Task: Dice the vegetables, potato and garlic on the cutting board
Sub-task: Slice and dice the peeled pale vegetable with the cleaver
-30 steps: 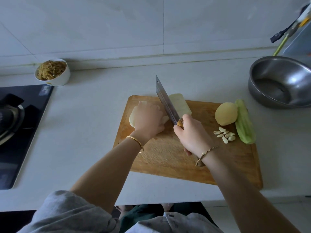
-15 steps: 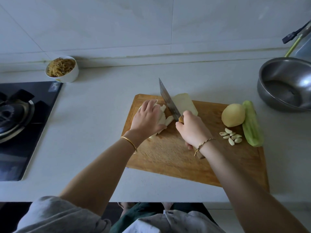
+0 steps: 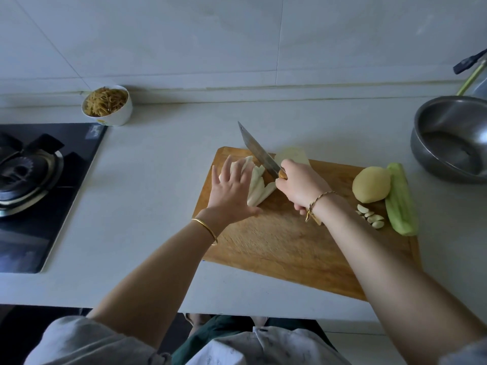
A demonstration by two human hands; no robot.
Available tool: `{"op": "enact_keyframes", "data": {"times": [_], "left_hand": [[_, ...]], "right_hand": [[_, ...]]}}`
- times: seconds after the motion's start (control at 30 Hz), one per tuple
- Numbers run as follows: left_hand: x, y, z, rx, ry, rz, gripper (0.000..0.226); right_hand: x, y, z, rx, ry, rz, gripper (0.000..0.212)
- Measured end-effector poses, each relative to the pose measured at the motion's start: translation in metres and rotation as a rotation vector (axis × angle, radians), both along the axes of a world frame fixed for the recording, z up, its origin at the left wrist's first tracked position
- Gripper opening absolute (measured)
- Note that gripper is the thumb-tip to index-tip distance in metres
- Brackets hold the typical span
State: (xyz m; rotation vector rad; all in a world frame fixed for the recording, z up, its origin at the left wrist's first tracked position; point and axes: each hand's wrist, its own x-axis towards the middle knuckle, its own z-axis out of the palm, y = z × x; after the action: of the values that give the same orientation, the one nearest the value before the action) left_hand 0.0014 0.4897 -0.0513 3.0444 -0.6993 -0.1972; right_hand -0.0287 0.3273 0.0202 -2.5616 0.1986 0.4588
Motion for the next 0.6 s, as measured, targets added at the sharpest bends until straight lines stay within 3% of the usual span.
{"op": "enact_keyframes", "data": {"times": [0.33, 0.6], "left_hand": [[-0.001, -0.004, -0.005, -0.165, 0.244, 0.372, 0.129], [-0.007, -0.013, -0.008, -0.226, 0.171, 0.413, 0.117]], "right_hand": [[0.003, 0.001, -0.012, -0.094, -0.072, 0.002, 0.002], [0.001, -0.003, -0.017, -0.029, -0.031, 0.012, 0.002]]}}
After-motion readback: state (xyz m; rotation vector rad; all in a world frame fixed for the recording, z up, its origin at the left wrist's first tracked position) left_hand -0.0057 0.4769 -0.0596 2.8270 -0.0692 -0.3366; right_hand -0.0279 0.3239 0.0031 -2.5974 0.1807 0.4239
